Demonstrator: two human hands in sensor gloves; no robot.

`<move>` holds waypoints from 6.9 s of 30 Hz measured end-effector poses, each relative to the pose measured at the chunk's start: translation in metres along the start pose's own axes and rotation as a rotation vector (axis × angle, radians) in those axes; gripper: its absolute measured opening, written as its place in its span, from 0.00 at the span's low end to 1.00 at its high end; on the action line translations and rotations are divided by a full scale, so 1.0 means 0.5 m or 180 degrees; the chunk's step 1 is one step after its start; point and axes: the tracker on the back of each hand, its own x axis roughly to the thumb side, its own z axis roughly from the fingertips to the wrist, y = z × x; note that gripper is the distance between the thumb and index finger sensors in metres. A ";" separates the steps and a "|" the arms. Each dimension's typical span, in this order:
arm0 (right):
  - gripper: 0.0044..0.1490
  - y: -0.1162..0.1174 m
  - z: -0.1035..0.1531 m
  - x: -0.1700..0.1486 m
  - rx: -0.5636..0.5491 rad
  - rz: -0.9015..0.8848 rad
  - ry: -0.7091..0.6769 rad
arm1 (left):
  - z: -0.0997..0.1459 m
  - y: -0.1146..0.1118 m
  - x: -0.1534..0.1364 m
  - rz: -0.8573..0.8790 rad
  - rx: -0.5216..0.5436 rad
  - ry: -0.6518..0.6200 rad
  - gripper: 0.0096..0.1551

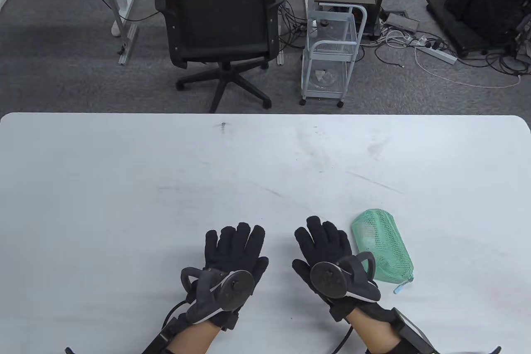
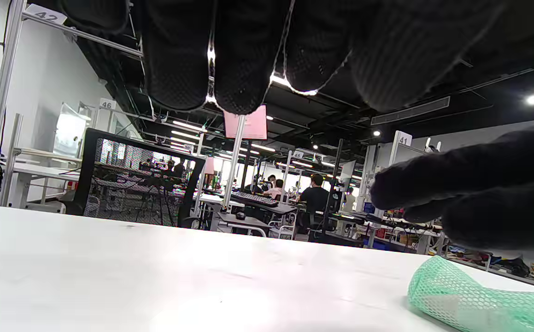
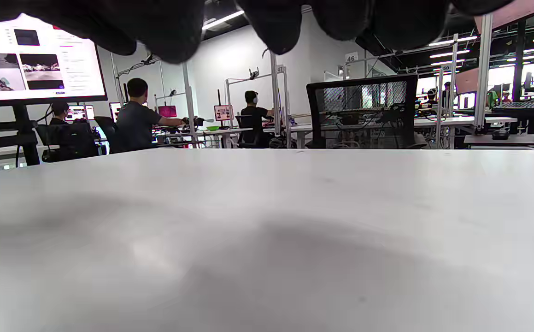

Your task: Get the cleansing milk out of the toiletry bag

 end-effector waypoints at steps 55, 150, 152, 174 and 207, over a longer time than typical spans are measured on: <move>0.46 -0.003 0.006 -0.268 0.0465 0.0039 0.2176 | -0.013 0.004 -0.041 0.0036 -0.0065 0.0297 0.38; 0.24 0.009 -0.006 0.035 -0.0265 0.0172 -0.0657 | -0.034 -0.100 0.000 -0.0029 -0.0901 -0.0144 0.33; 0.25 0.002 -0.007 0.016 -0.0258 0.0067 -0.0526 | -0.034 -0.100 0.000 -0.0023 -0.0906 -0.0150 0.33; 0.35 0.067 -0.032 -0.165 0.0982 -0.0631 0.0791 | -0.027 -0.104 0.008 -0.0021 -0.0971 -0.0253 0.30; 0.23 0.122 -0.053 -0.098 0.1164 0.0137 0.0463 | -0.026 -0.111 0.014 -0.0081 -0.1058 -0.0285 0.30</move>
